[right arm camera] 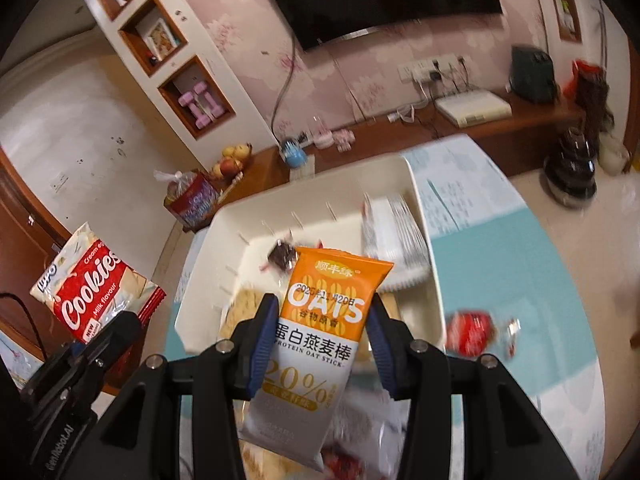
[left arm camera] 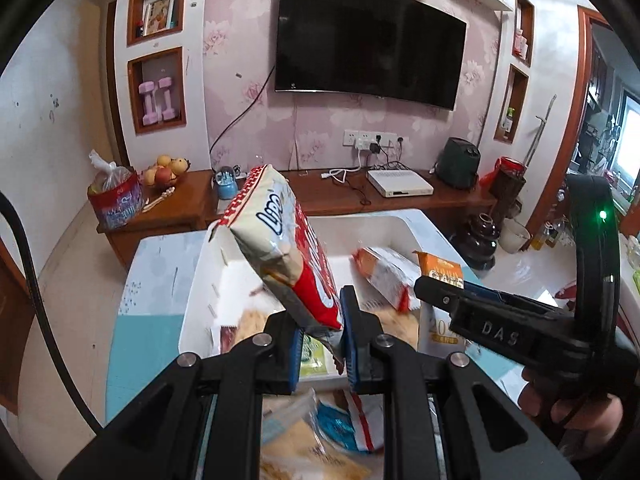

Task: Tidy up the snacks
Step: 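Carry both packets into the white basket and open both tools, then move both tools back to the pile, rolling the left tool toward the bread bag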

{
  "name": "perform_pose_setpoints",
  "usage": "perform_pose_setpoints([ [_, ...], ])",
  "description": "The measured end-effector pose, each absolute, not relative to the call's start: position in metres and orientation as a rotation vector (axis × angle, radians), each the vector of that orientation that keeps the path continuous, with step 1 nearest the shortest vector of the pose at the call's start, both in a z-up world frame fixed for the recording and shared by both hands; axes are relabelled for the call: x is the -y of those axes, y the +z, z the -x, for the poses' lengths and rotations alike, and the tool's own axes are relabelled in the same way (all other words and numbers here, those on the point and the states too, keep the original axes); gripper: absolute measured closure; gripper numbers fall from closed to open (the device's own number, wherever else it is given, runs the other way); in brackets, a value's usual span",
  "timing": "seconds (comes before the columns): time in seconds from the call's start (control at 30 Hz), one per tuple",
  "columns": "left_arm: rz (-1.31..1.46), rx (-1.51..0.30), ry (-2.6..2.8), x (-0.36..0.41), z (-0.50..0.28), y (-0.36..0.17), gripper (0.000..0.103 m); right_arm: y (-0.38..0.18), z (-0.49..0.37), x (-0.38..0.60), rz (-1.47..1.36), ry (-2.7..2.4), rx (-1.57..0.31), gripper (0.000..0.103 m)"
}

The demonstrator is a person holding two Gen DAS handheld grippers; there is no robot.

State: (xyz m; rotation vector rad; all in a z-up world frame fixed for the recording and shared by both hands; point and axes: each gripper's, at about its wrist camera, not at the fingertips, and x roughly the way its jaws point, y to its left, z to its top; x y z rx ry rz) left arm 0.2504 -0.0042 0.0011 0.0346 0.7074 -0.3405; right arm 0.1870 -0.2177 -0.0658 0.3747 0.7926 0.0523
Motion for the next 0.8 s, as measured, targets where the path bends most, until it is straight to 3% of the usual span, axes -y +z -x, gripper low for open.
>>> perform_pose_setpoints([
  [0.43,-0.009,-0.757,-0.284,-0.010,-0.304,-0.050,0.087,-0.084,-0.221,0.167,-0.129,0.119,-0.623,0.057],
  [0.5,-0.007,-0.765,-0.270,-0.012,-0.305,-0.056,0.080,-0.086,-0.226,0.166,-0.132,0.123,-0.623,0.056],
  [0.57,-0.003,-0.760,-0.260,-0.015,-0.306,-0.057,0.065,-0.088,-0.229,0.166,-0.141,0.121,-0.632,0.055],
  [0.63,0.000,-0.754,-0.251,-0.018,-0.305,-0.056,0.059,-0.088,-0.230,0.165,-0.129,0.102,-0.637,0.042],
  [0.8,0.023,-0.755,-0.233,-0.027,-0.294,-0.050,0.048,-0.084,-0.221,0.166,-0.113,0.094,-0.624,0.039],
])
